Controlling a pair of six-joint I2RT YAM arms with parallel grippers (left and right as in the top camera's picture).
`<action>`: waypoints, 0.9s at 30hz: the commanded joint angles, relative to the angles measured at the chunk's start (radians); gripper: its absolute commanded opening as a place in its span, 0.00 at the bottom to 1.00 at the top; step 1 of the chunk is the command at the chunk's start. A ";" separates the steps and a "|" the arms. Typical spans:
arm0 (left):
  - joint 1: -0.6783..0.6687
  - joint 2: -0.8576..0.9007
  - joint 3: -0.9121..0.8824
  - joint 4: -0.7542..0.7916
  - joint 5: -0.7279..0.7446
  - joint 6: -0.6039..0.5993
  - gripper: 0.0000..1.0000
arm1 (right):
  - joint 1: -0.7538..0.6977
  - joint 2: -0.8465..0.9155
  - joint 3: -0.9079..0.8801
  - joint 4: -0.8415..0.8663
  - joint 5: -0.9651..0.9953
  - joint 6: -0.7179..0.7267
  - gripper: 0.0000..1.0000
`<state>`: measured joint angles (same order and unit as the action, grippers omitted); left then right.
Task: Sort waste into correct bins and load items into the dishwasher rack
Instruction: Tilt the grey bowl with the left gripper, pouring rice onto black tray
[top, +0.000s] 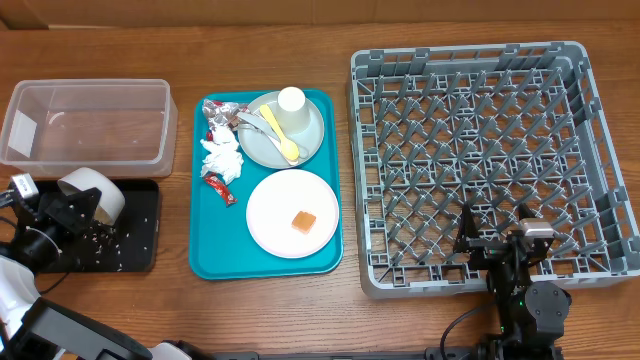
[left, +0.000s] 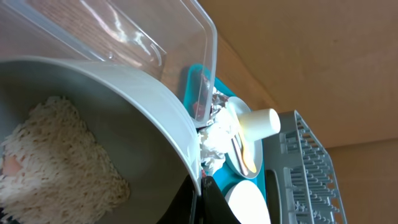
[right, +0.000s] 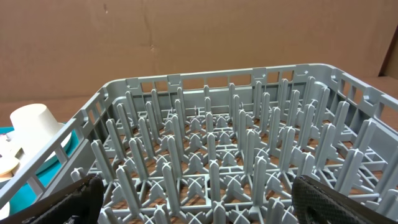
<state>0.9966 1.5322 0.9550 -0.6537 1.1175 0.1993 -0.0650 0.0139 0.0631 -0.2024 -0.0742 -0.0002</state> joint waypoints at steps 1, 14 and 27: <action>0.005 -0.001 -0.006 0.006 0.057 0.084 0.04 | -0.003 -0.011 -0.003 0.004 0.003 0.000 1.00; 0.010 -0.001 -0.010 0.002 -0.066 0.025 0.04 | -0.003 -0.011 -0.003 0.004 0.003 0.000 1.00; -0.001 -0.001 -0.011 0.029 -0.045 0.033 0.04 | -0.003 -0.011 -0.003 0.004 0.003 0.000 1.00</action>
<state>0.9966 1.5322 0.9527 -0.6350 1.0607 0.2386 -0.0650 0.0139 0.0631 -0.2028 -0.0742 -0.0002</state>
